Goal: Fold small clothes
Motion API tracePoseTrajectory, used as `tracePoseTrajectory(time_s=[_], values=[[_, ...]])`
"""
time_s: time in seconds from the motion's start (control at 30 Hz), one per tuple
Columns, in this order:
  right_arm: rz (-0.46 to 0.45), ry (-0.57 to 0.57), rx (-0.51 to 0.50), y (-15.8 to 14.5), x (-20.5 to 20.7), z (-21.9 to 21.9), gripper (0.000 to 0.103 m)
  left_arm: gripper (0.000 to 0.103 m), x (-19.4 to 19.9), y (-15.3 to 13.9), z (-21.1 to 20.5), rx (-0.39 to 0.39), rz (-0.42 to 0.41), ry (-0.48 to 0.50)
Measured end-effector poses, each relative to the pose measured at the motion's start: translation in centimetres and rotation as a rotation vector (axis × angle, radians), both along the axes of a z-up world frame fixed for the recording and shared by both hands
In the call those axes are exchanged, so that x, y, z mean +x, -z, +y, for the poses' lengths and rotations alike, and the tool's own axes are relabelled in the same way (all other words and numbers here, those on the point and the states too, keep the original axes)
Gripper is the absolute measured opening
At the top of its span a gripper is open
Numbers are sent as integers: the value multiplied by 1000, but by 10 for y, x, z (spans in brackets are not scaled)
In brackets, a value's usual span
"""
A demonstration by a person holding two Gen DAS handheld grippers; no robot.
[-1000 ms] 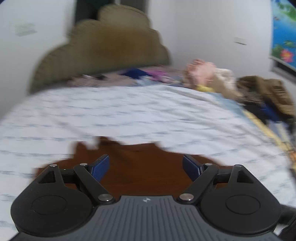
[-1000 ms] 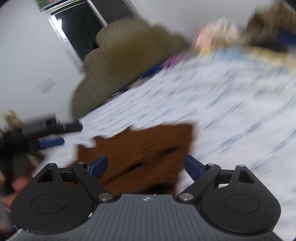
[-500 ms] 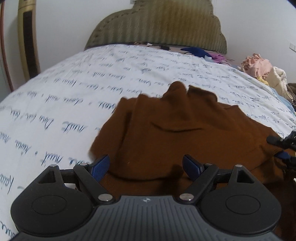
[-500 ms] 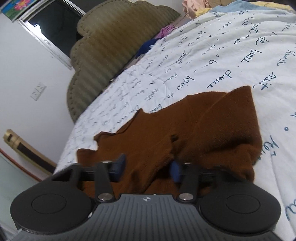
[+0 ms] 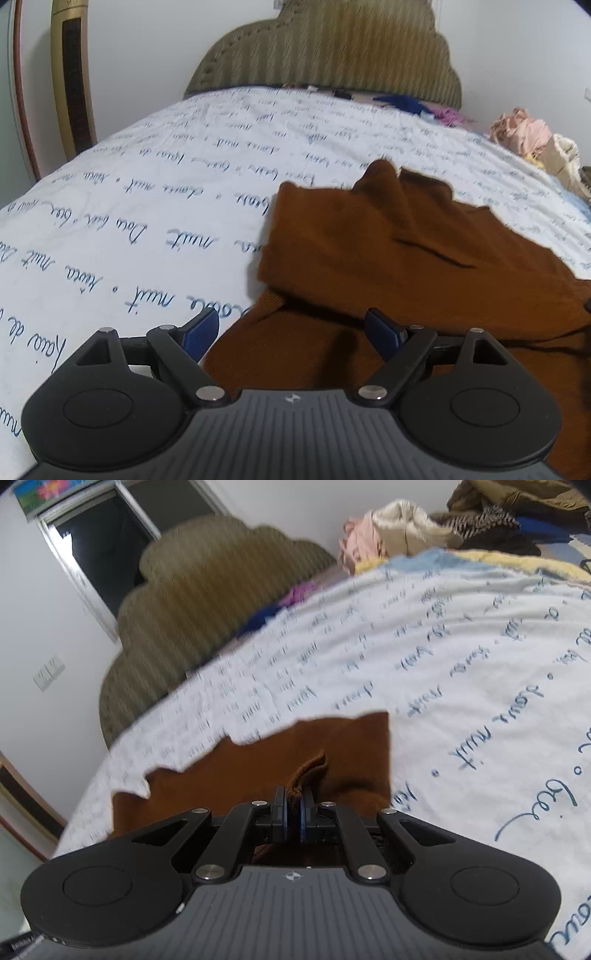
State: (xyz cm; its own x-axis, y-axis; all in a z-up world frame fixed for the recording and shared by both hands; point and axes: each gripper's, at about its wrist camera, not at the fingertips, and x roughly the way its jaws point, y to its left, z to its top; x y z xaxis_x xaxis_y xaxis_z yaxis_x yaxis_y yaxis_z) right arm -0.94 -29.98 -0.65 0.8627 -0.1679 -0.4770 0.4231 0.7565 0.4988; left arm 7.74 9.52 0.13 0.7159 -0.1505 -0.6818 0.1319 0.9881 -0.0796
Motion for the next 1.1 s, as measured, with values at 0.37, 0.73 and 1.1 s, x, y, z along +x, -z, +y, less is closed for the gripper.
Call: tracePoseTrajectory(time_s=[0.37, 0.73, 1.1], values=[[-9, -6, -182, -13, -8, 23, 29, 86, -6, 10, 15, 39, 24, -26], [17, -151, -146, -21, -34, 26, 68, 86, -29, 0, 56, -57, 63, 72], [143, -387, 9, -6, -127, 6, 75, 86, -78, 7, 91, -94, 75, 330]])
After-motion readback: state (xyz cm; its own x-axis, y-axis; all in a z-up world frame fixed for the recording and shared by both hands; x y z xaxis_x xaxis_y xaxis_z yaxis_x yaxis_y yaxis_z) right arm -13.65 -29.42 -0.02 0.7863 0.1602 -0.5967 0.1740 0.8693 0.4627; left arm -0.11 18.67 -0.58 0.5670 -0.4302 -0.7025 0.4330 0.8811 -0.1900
